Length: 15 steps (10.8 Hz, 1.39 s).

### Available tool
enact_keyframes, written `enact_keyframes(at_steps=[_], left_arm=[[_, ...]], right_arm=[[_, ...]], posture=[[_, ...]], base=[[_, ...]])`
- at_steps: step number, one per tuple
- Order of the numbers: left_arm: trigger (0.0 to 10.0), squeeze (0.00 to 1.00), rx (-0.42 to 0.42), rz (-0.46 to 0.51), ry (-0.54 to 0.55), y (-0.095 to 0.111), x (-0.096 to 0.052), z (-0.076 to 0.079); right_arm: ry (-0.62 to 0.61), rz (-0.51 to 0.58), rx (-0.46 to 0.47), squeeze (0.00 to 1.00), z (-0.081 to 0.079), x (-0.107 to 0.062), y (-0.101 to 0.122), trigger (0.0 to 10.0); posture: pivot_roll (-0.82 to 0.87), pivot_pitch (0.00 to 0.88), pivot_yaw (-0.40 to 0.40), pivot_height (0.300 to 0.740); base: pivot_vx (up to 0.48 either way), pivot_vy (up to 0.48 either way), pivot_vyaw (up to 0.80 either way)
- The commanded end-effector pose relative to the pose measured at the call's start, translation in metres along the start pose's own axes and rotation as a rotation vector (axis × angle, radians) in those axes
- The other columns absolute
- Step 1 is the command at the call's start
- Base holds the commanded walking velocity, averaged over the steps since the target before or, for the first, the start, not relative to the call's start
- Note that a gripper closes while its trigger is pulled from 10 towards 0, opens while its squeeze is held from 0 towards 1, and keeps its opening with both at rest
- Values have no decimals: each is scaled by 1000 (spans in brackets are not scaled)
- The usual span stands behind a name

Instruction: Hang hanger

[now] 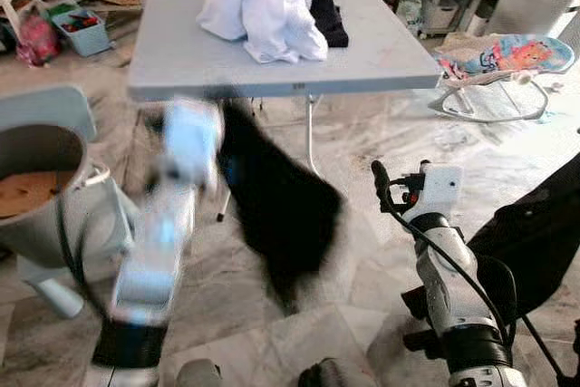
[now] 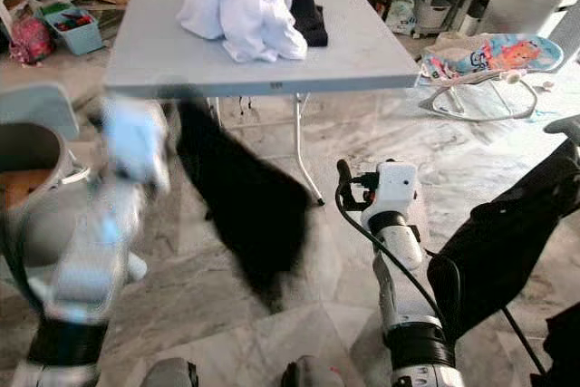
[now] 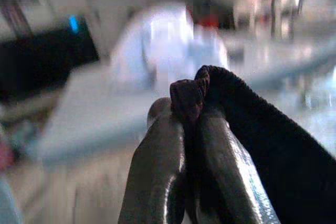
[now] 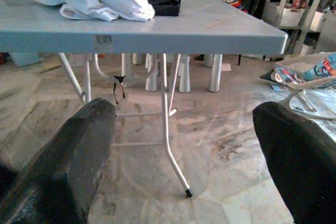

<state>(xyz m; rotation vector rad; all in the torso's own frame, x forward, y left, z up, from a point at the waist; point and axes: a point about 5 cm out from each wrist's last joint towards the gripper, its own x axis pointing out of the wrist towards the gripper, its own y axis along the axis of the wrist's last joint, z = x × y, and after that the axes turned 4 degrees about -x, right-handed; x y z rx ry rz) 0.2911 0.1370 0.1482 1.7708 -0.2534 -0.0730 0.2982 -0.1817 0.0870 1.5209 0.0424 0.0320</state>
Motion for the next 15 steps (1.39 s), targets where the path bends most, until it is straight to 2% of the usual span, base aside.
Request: enact_keyframes(at_steps=[1, 3, 13, 15], left_arm=[[10000, 0, -2, -11, 19, -4, 0, -4], [10000, 0, -43, -39, 19, -10, 0, -4], [10000, 0, -41, -18, -3, -8, 4, -2], [10000, 0, -66, -8, -47, -13, -1, 2]], right_arm=[[-11, -14, -3, 0, 2, 1, -1, 10000], [-15, -22, -1, 0, 3, 2, -1, 10000], [-14, -25, -10, 0, 3, 1, 0, 10000], [-12, -22, -7, 0, 3, 0, 1, 10000]], posture=[[-19, 74, -59, 740], [-26, 75, -64, 740], [-27, 86, -67, 740], [-28, 89, -68, 740]], base=[[0, 0, 0], [0, 174, -400], [0, 454, -786], [0, 152, -331]])
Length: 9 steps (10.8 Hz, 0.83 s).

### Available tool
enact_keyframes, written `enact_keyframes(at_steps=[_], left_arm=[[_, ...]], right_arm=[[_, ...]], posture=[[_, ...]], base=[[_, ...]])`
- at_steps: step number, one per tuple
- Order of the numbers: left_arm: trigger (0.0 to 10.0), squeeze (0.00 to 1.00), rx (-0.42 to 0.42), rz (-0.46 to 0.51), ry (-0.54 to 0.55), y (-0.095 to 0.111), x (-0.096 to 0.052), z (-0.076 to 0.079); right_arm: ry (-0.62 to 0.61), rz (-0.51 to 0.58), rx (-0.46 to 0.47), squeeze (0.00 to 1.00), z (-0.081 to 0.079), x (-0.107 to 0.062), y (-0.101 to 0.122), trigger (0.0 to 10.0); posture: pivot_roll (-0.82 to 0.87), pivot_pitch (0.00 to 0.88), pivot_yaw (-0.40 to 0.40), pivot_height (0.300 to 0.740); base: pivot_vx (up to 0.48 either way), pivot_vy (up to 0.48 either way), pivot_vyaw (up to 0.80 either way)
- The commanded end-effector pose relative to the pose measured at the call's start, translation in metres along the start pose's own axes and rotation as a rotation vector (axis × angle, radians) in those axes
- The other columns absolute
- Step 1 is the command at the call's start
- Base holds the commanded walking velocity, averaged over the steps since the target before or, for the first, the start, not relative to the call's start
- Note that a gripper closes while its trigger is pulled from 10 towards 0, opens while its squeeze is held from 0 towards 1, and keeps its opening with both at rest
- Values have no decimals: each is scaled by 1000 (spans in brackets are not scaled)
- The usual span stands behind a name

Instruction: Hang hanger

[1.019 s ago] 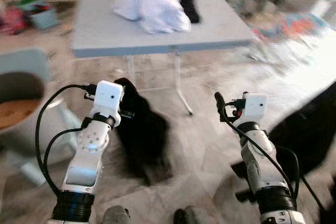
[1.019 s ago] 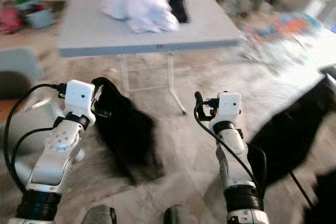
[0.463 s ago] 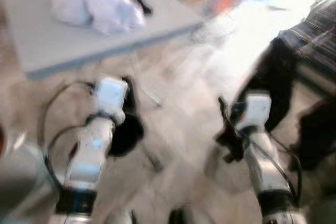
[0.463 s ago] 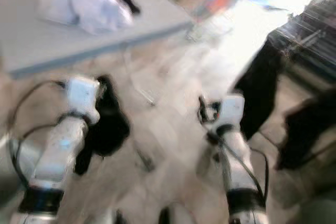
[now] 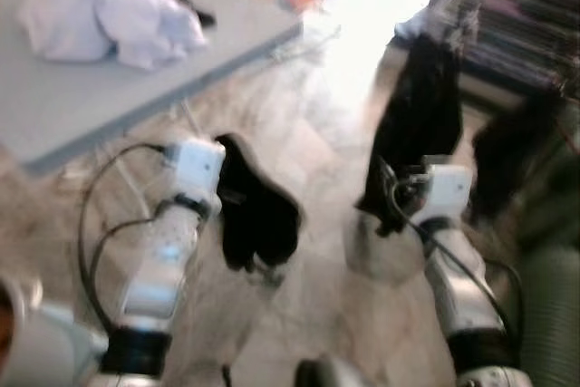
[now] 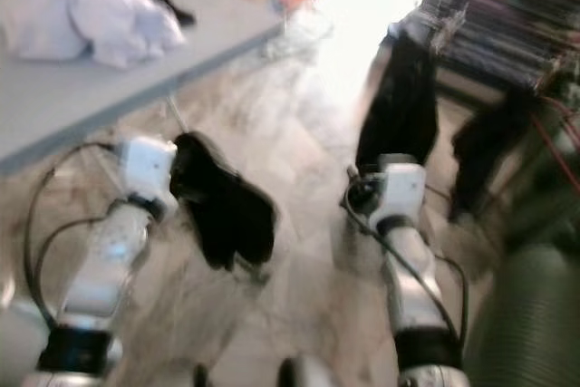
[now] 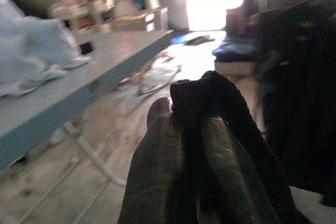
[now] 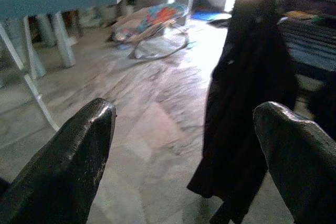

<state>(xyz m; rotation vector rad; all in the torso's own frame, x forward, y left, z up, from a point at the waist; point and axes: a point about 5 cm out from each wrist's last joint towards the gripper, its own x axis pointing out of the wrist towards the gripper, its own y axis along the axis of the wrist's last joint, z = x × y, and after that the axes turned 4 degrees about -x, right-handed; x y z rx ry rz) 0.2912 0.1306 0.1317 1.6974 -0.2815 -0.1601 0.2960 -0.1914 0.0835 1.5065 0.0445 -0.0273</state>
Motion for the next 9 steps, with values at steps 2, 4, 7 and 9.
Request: enact_keyframes(at_steps=[2, 4, 7, 9], left_arm=[[10000, 0, -3, -25, -43, -10, -7, -7], [10000, 0, -7, -12, -61, -9, -5, -9], [10000, 0, -29, -11, -105, -9, -5, -1], [10000, 0, -24, -31, -102, -16, -8, -7]], right_arm=[[28, 25, 28, 0, -9, 1, 6, 10000], [14, 8, 35, 0, -8, 1, 4, 10000], [16, 10, 26, 0, -9, 0, 4, 10000], [4, 8, 29, 0, -7, -3, 1, 10000]], posture=[[-32, 91, -64, 740], [-32, 94, -62, 740], [-32, 94, -58, 740], [-32, 93, -50, 740]], base=[[0, 0, 0], [0, 0, -400], [322, 0, -800], [364, 0, -625]])
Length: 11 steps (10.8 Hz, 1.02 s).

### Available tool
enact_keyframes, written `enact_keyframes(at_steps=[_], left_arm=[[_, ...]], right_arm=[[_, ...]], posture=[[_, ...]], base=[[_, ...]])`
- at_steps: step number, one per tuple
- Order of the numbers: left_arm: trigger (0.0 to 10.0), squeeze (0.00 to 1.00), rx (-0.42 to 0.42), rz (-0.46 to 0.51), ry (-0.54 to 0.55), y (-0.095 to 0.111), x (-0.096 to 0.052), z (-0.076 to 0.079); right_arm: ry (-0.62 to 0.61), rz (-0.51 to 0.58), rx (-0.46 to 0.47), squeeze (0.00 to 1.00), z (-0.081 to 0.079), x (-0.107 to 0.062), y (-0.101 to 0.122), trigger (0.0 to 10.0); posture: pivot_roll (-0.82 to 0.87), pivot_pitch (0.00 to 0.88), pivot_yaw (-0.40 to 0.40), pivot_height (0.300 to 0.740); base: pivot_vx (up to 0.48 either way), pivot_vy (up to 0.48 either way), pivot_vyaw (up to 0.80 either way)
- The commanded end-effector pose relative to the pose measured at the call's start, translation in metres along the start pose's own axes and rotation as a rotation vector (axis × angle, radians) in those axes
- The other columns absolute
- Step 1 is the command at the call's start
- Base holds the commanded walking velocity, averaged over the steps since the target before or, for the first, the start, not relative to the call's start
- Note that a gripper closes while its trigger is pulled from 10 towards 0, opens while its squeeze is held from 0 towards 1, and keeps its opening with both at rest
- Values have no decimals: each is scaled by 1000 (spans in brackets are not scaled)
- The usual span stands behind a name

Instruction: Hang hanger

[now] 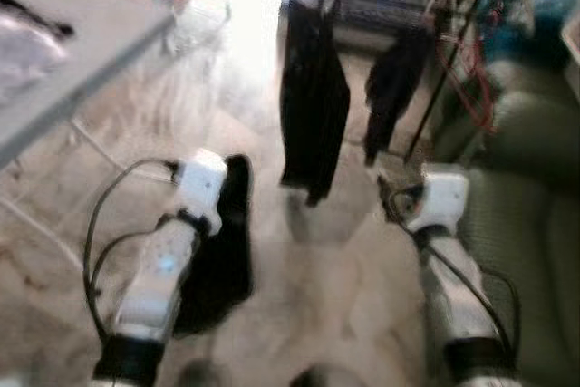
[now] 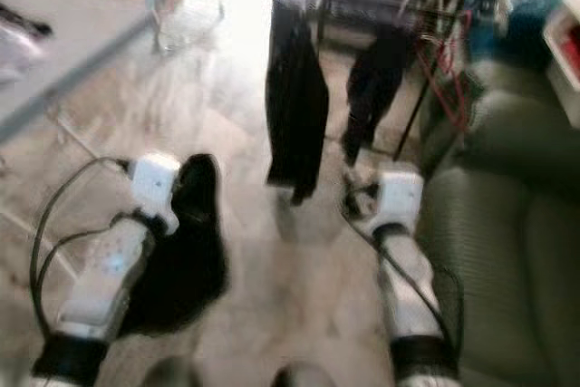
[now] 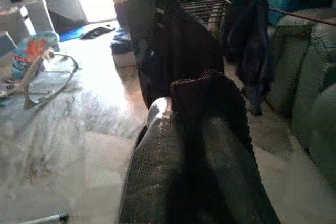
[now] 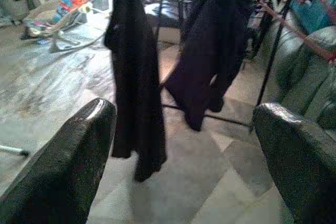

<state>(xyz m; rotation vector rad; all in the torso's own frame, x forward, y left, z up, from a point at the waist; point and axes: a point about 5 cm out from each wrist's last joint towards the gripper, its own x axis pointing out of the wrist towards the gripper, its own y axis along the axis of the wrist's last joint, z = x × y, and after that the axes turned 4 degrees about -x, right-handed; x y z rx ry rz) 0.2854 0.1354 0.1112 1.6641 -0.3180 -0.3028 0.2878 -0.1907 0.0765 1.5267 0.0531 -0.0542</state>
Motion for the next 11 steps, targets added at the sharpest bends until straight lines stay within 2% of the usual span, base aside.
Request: enact_keyframes(at_steps=[1, 5, 7, 9, 10, 11], left_arm=[[10000, 0, 10, 15, 17, 3, -2, -9], [10000, 0, -3, 1, 15, 0, 0, -9], [10000, 0, 8, -32, 29, -11, -6, -11], [10000, 0, 45, -108, 50, -33, -18, -14], [10000, 0, 44, -137, 43, -43, -24, -15], [10000, 0, 35, -159, 85, -51, -30, -18]], right_arm=[[12, 28, 7, 0, -6, 3, 7, 10000], [4, 23, 2, 0, -4, 1, 6, 10000], [-13, 21, -16, 0, -2, -2, 1, 10000], [-61, 18, -35, 0, 3, -17, -8, 10000], [-82, 3, -35, 0, 5, -26, -15, 10000], [-80, -23, -52, 0, 7, -38, -23, 10000]], posture=[[-34, 90, -45, 740], [-35, 86, -42, 740], [-42, 49, -20, 740], [-62, 11, 11, 740], [-74, 0, 15, 740], [-84, 0, 8, 740]], base=[[382, 292, 0], [332, 345, 0], [306, 371, 0], [152, 330, 0], [0, 0, 0], [0, 0, 0]])
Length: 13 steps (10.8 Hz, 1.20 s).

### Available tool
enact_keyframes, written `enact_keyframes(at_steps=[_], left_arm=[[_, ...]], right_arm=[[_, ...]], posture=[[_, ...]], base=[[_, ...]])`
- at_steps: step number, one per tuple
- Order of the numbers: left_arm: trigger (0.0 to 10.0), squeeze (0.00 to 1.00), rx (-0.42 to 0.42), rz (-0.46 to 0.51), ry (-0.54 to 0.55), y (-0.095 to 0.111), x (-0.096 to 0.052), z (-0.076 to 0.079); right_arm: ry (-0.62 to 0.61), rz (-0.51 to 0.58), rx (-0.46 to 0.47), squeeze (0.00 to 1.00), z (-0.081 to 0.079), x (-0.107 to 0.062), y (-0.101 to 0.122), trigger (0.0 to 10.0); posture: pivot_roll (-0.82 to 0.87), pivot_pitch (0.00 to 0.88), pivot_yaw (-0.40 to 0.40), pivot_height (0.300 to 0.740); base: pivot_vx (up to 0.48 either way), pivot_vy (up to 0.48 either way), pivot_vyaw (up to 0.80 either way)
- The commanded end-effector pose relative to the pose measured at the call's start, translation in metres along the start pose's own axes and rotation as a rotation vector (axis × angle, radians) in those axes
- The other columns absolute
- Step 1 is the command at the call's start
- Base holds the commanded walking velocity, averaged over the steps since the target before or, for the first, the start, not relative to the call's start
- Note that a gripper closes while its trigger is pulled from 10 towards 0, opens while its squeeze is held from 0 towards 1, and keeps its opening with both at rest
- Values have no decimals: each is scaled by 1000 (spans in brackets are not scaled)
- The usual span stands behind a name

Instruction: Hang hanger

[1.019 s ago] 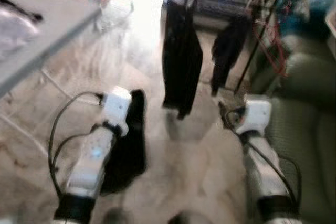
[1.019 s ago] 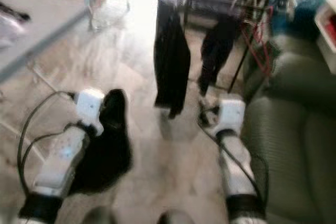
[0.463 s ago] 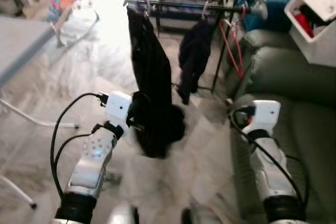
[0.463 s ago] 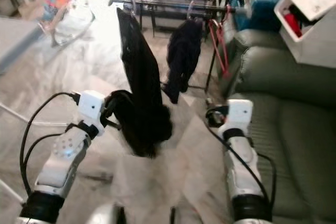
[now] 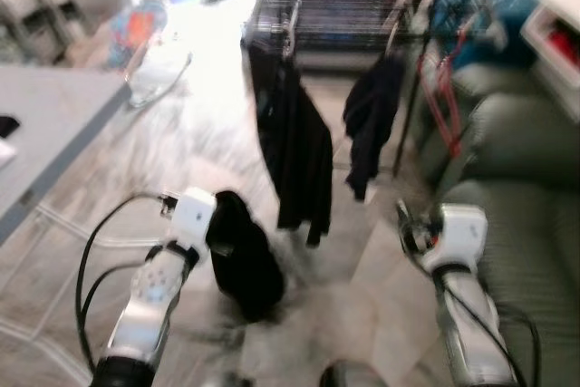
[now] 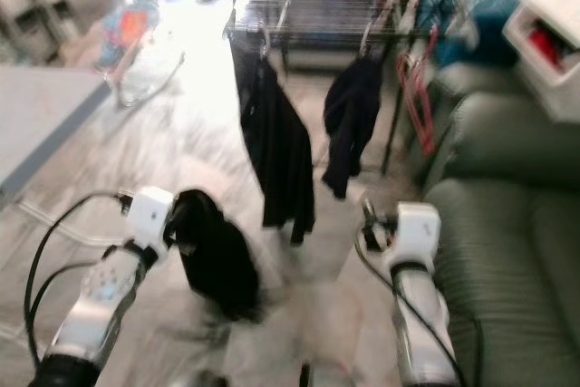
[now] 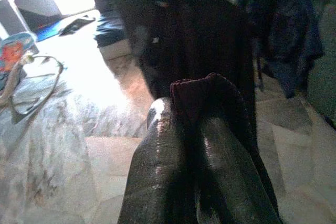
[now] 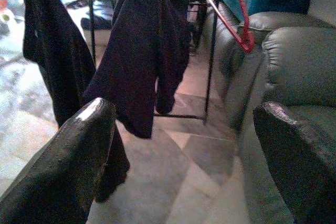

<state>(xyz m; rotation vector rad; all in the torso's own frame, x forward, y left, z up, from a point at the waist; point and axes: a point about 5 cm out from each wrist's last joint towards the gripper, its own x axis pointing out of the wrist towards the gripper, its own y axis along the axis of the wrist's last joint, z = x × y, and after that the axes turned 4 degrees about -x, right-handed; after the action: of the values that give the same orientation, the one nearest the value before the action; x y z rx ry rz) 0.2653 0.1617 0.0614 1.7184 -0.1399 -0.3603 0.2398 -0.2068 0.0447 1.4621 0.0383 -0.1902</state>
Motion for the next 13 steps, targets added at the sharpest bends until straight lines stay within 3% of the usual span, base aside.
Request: enact_keyframes(at_steps=[1, 6, 10, 13], left_arm=[[10000, 0, 26, 12, 50, 0, -4, -9], [10000, 0, -4, 50, 125, 0, -12, -7], [10000, 0, -5, 70, 61, 7, -2, -7], [10000, 0, -24, 83, 37, 12, 9, -2]], right_arm=[[28, 46, -18, 0, -4, 1, 10, 10000], [73, 34, -68, 0, 3, 14, 17, 10000], [132, 81, -59, 0, -19, 18, 27, 10000], [111, 137, -75, 0, -10, 31, 45, 10000]], posture=[[-88, 0, -11, 740], [-52, 0, -115, 740], [-91, 0, -70, 740], [-109, 0, -55, 740]], base=[[0, 0, 0], [0, 0, 0], [187, 0, -436], [415, 90, -196]])
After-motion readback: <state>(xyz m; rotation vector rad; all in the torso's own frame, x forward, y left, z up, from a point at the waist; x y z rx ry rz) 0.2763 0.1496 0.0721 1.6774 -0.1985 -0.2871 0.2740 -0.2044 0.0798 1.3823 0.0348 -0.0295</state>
